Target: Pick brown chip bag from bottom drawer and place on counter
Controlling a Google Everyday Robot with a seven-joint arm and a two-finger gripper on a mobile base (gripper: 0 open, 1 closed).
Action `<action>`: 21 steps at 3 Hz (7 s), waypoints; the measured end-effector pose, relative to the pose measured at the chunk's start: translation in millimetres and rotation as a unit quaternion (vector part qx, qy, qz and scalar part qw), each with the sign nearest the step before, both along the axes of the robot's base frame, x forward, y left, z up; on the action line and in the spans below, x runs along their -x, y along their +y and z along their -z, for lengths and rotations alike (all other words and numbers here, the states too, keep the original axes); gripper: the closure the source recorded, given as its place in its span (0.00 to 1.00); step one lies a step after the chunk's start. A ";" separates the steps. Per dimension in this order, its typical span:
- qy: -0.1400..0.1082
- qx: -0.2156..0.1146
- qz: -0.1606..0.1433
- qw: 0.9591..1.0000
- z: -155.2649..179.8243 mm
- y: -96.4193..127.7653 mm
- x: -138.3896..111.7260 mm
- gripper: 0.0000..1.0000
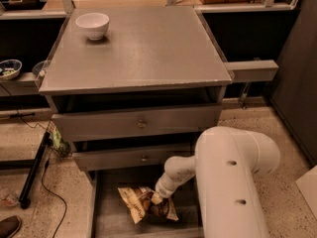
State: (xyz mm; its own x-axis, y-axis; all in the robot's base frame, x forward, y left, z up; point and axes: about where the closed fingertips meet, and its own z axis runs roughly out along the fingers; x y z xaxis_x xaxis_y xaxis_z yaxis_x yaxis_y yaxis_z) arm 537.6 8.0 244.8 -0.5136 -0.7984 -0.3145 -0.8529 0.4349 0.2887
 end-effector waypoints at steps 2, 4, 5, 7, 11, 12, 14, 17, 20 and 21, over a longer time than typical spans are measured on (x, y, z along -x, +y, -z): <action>-0.011 0.011 0.004 1.000 -80.1 -22.1 16.2 1.00; -0.045 0.021 0.012 0.999 -133.8 -39.6 17.4 1.00; -0.062 0.037 0.019 0.997 -160.0 -47.1 14.6 1.00; -0.124 0.070 0.039 0.989 -251.6 -73.5 13.0 1.00; -0.208 0.108 0.053 0.971 -363.7 -96.9 0.1 1.00; -0.241 0.127 0.052 0.961 -407.6 -101.7 -2.9 1.00; -0.271 0.137 0.055 0.951 -449.7 -107.6 -7.9 1.00; -0.316 0.202 0.049 0.926 -533.2 -119.8 -3.1 1.00; -0.336 0.226 0.072 0.911 -568.0 -138.9 -21.4 1.00; -0.356 0.241 0.085 0.899 -597.5 -153.1 -29.0 1.00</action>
Offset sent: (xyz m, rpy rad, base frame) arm -0.0207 -0.0294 0.1197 -0.0297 -0.0415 -0.0026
